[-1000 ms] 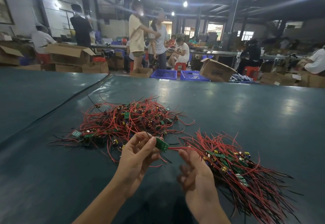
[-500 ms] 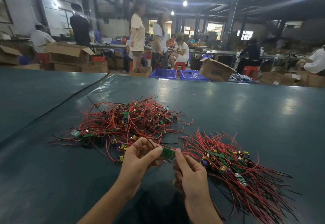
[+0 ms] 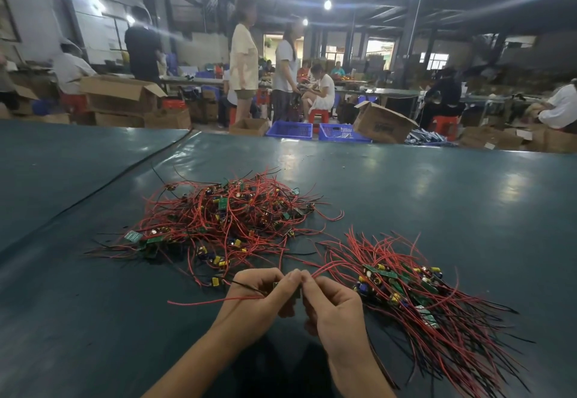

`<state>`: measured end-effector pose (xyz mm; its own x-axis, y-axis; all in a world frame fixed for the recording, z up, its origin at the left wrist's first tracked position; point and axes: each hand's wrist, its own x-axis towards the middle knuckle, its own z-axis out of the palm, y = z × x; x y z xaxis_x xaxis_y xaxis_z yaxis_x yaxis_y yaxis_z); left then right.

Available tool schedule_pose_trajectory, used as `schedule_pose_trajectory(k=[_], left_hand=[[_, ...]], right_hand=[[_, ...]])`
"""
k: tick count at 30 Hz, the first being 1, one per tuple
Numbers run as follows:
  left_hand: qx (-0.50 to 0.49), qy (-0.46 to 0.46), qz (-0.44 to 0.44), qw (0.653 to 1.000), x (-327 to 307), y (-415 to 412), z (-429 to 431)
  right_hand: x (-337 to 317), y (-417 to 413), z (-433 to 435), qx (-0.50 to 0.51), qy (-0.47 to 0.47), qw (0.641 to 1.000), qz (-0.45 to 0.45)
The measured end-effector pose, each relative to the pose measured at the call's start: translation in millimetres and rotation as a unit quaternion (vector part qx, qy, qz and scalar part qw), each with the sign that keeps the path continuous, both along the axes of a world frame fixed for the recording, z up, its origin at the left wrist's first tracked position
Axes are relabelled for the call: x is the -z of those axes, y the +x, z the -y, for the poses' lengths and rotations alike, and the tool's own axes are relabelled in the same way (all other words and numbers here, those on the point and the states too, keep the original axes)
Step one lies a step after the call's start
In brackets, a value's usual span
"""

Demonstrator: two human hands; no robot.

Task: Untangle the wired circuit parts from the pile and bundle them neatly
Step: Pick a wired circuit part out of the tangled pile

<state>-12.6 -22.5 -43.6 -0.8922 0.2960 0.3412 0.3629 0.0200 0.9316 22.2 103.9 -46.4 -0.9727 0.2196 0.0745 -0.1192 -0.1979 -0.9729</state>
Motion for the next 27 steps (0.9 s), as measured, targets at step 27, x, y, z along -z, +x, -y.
schedule_pose_trajectory(k=[27], left_hand=[[0.022,-0.001,0.064,0.998,-10.0,1.1,-1.0]], right_hand=[[-2.5,-5.5,-16.2,0.133,-0.019,0.991,0.002]])
